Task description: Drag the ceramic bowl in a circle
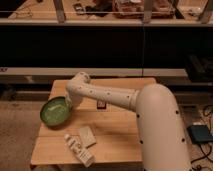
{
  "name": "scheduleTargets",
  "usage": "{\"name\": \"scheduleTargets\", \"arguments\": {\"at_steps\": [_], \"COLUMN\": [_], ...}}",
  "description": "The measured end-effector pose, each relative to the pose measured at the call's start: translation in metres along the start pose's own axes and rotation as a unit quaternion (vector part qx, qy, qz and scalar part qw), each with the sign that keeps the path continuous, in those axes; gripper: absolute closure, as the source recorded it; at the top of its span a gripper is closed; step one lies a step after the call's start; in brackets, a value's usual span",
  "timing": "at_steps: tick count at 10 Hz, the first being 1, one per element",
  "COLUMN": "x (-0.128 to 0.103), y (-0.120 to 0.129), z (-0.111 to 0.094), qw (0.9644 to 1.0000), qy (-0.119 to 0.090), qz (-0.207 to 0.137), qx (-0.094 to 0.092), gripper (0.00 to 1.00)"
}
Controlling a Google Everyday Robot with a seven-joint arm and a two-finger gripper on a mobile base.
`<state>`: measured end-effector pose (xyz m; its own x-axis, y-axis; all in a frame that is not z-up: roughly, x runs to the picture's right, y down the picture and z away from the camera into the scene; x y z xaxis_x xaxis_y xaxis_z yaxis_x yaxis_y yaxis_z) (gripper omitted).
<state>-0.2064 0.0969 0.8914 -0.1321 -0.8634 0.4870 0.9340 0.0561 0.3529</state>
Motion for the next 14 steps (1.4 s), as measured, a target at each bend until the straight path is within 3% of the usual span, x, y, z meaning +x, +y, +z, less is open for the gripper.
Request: {"name": "scheduleTargets", "arguments": {"at_steps": [6,9,11,14], "x": [0.0,0.004,0.014,0.032], "y": [0.001,-0.013,-0.014,0.002], "z": [0.0,0.005,0.003,0.003], "qw": [1.0,0.9999,0.9999,0.999], "qy": [-0.001,-0.004,0.002,0.008], "qz": [0.0,-0.01,-0.002,0.037], "qx": [-0.001,-0.006,-0.011,-0.022], "gripper": [1.0,1.0,1.0,1.0]}}
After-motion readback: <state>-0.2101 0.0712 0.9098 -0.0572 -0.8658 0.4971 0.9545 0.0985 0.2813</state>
